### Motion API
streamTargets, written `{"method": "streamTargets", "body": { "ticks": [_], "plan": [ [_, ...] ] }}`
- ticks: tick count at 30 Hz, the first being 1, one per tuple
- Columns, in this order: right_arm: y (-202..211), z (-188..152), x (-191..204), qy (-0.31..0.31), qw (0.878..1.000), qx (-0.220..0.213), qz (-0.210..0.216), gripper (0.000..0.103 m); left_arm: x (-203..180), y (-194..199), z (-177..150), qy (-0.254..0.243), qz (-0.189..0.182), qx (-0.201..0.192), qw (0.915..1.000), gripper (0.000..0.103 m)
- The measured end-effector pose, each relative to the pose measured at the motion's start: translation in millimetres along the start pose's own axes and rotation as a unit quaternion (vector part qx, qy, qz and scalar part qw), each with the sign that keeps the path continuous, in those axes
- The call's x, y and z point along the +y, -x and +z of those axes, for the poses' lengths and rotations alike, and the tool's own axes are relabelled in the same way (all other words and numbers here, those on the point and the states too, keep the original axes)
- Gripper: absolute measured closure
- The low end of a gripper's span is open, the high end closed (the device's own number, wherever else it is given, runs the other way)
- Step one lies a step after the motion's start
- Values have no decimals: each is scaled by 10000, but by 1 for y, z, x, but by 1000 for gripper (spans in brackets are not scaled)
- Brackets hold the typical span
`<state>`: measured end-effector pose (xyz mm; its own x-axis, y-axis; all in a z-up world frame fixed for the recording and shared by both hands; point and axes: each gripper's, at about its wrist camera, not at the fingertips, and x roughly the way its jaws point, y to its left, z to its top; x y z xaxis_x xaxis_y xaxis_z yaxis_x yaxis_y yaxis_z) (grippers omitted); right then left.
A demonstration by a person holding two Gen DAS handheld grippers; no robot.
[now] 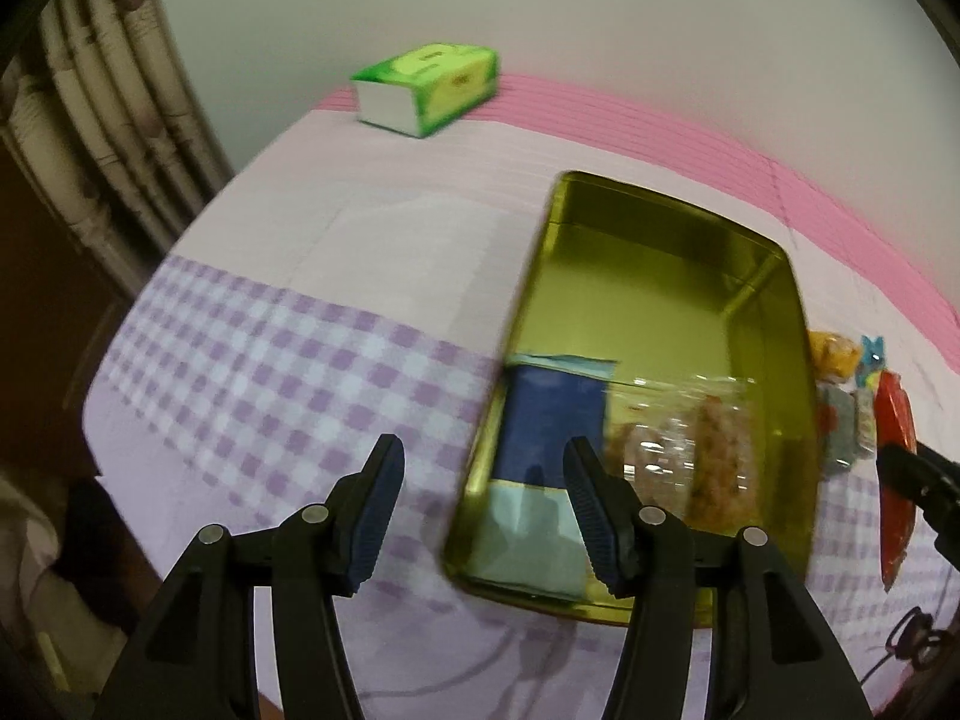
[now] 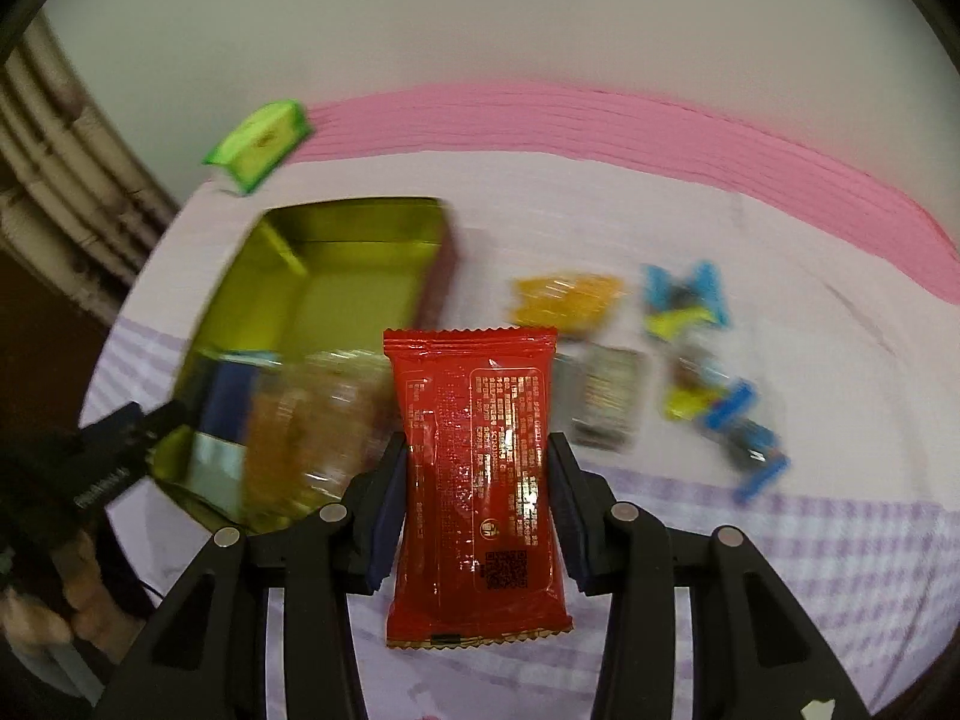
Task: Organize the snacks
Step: 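Carry the red packet into the gold tin and open the right tool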
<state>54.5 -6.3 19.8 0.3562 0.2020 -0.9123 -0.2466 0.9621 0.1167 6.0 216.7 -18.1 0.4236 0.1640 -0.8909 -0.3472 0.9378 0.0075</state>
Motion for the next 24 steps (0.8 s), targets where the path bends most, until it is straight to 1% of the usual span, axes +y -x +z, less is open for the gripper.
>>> {"method": "streamTargets", "body": {
  "ticks": [2,5,7,9,11,16,22,24],
  "plan": [
    [-6,10,23,120,9999,-9,116,62,12,1,0,145,72,-21,9999,46],
    [-10,14,46,259,9994,-22,223,62,31,1,0,380,188,-24,9991,46],
    [-19,19,60,286,9993,11,259,62,42,-1,0,509,324,-28,9982,46],
    [-27,20,69,278,9989,96,359,62,51,-2,1,630,384,-21,9973,46],
    [-34,22,76,294,9988,145,370,62,57,-3,1,754,356,-3,9965,46],
    [-47,23,86,305,9987,233,348,62,55,-5,-1,700,305,42,9971,46],
    [-61,20,92,105,9984,383,408,62,49,-6,-1,645,267,51,9975,46],
    [-63,19,92,96,9986,382,349,62,49,-6,-1,659,260,43,9975,45]
  ]
}}
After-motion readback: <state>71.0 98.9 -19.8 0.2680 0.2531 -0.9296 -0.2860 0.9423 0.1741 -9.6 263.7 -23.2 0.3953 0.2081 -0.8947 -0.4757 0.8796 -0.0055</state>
